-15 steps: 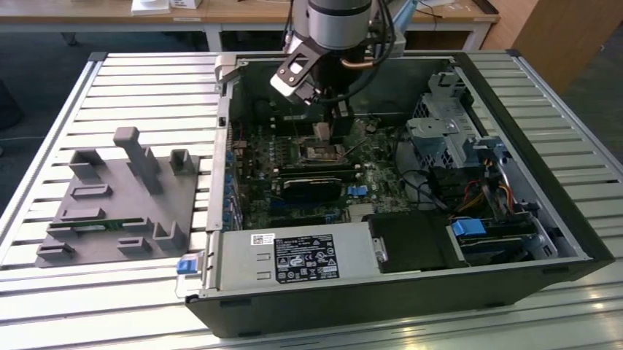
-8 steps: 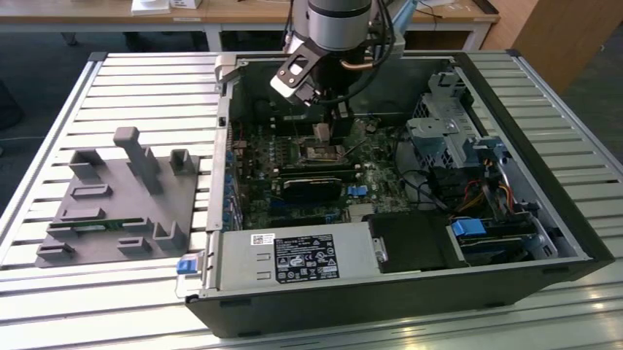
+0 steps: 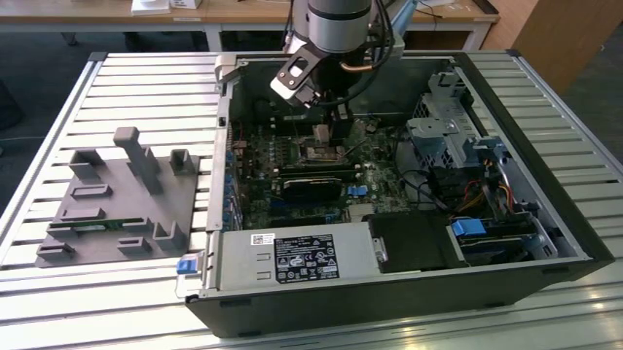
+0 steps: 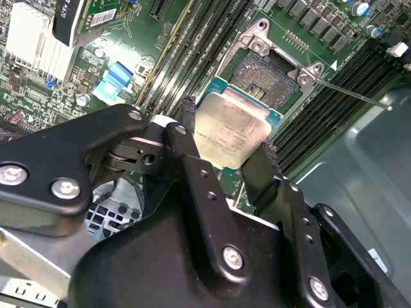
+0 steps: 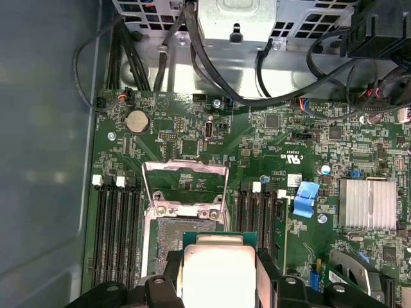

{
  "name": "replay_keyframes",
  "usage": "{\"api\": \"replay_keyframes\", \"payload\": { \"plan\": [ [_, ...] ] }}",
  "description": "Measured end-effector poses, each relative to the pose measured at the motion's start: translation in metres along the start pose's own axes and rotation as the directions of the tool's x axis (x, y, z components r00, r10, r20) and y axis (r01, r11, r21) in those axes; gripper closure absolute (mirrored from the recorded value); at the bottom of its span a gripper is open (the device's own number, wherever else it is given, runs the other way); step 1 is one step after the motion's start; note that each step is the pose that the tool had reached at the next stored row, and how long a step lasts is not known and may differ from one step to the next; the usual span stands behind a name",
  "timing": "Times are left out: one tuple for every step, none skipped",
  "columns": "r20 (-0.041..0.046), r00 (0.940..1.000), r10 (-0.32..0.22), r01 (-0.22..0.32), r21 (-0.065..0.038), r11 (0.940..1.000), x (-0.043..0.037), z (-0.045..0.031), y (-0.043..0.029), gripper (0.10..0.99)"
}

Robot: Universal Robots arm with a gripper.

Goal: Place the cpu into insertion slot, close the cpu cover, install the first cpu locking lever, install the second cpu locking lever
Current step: 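Place the cpu into insertion slot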

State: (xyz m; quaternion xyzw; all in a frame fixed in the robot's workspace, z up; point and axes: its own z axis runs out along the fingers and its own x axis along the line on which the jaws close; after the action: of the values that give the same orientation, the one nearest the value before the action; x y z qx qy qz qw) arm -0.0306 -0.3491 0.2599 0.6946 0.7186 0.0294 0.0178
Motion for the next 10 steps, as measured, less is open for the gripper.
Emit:
{"api": "replay_keyframes", "payload": {
  "plan": [
    [0.0001,1.0,0.0,0.0,0.0,1.0,0.0,0.0005,0.0,0.549],
    [0.0,1.0,0.0,0.0,0.0,1.0,0.0,0.0012,-0.0001,0.549],
    [0.0001,1.0,0.0,0.0,0.0,1.0,0.0,0.0019,-0.0001,0.549],
    [0.0001,1.0,0.0,0.0,0.0,1.0,0.0,0.0025,-0.0002,0.549],
    [0.0,1.0,0.0,0.0,0.001,1.0,0.0,0.0032,-0.0002,0.549],
    [0.0,1.0,0.0,0.0,0.001,1.0,-0.0001,0.0039,-0.0002,0.549],
    [0.0,1.0,0.0,0.0,0.001,1.0,-0.0001,0.0043,-0.0003,0.549],
    [0.0001,1.0,0.0,0.0,0.002,1.0,-0.0001,0.0045,-0.0003,0.549],
    [0.0,1.0,0.0,0.0,0.002,1.0,-0.0001,0.0049,-0.0003,0.549],
    [0.0,1.0,0.0,0.0,0.002,1.0,-0.0001,0.0054,-0.0004,0.549]
  ]
}}
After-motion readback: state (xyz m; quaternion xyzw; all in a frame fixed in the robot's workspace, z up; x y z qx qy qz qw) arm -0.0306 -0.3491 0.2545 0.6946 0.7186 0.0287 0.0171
